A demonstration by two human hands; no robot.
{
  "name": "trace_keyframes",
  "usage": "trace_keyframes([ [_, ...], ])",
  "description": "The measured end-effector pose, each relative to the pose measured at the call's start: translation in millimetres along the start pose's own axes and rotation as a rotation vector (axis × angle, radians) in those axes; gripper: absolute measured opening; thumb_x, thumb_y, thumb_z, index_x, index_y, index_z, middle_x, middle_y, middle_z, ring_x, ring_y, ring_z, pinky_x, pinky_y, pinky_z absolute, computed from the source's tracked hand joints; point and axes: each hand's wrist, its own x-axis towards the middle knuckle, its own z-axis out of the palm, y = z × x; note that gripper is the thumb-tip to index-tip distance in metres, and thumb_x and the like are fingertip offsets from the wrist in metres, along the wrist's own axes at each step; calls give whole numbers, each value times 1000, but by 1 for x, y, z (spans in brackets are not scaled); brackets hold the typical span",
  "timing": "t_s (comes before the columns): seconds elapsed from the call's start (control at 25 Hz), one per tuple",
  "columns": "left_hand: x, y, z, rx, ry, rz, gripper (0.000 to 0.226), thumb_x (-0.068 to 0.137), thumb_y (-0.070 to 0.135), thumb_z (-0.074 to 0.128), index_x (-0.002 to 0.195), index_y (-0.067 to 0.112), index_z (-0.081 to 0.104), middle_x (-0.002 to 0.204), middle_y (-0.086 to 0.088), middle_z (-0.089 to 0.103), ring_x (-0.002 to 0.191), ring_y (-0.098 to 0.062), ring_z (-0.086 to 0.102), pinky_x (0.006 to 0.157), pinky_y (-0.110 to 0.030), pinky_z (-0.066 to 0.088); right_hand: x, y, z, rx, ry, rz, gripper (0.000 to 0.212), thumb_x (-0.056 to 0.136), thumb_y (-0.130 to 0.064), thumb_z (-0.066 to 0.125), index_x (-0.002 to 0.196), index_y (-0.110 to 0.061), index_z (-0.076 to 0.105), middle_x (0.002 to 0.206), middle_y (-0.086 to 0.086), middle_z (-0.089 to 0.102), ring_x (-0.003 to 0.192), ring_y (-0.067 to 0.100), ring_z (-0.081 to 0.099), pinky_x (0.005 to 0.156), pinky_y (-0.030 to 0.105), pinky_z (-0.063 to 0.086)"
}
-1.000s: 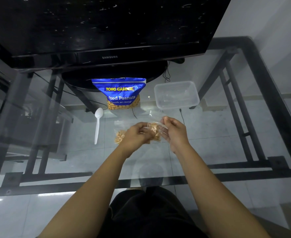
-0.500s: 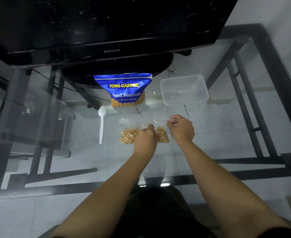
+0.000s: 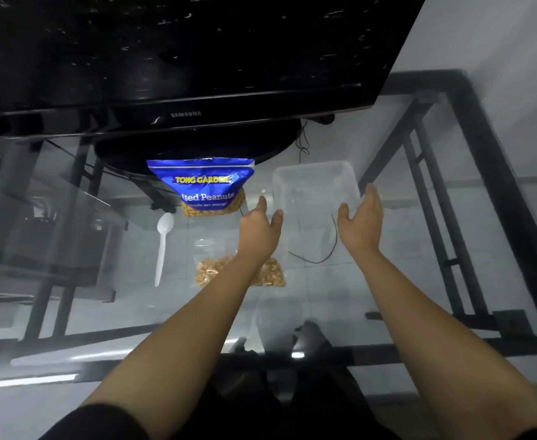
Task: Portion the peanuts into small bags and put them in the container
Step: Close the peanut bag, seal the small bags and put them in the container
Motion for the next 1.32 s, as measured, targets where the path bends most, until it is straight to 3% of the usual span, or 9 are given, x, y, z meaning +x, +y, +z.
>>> trace_keyframes([
  [0.08,6,11,11,-53,-32,-90,58,97,29,45,146,5,23,94,-17,62,89,-24,58,73,-26,41,16,12,-8,56,-184,60,64,95,-24,49,147,-5,16,151,14,30,139,27,30,111,28,24],
  [0.24,16,18,21,-162,29,-185,54,97,19,46,145,6,26,132,-17,54,117,-26,53,91,-25,40,24,21,-13,74,-365,16,57,94,-31,51,143,-9,32,136,14,52,128,26,46,107,31,38],
  [0.44,17,17,21,-198,66,-229,50,96,17,47,143,7,33,124,-12,57,111,-25,54,83,-20,35,18,18,-16,127,-391,-1,60,94,-29,52,145,-9,27,144,9,44,132,22,42,102,21,32],
  [0.64,19,19,19,-210,105,-199,51,95,26,50,141,10,37,140,-15,47,131,-26,43,108,-38,37,17,15,-21,145,-343,4,62,93,-31,55,145,-11,28,152,8,30,140,23,30,113,30,25],
  [0.76,14,32,15,-296,253,-123,46,94,21,51,138,10,42,134,-12,54,125,-24,49,102,-39,44,13,5,-34,271,-249,14,59,90,-27,59,142,-12,36,152,6,33,140,19,30,113,26,24],
  [0.88,13,46,12,-590,251,-153,41,94,18,52,134,10,46,113,-6,64,108,-18,60,93,-30,50,23,-5,-57,524,-181,161,44,85,-21,66,126,-17,48,133,5,54,118,16,53,101,28,42],
  [0.96,13,51,13,-702,162,-147,43,94,20,53,134,8,46,110,-4,64,102,-15,61,93,-28,49,34,-8,-75,791,-239,306,49,85,-7,63,127,-19,41,115,6,61,93,14,60,86,28,49],
  [1.16,29,26,10,-58,230,-133,51,94,32,51,136,4,42,124,-20,58,114,-30,55,92,-38,45,62,17,-102,934,-117,417,87,78,14,57,142,-34,23,107,-3,53,87,13,61,78,27,55],
  [1.32,32,23,14,36,159,-133,41,92,19,56,124,-5,51,80,-14,62,91,-33,60,83,-36,46,63,43,-91,792,-94,460,87,80,16,55,144,-28,16,111,-1,45,97,15,55,86,34,53],
])
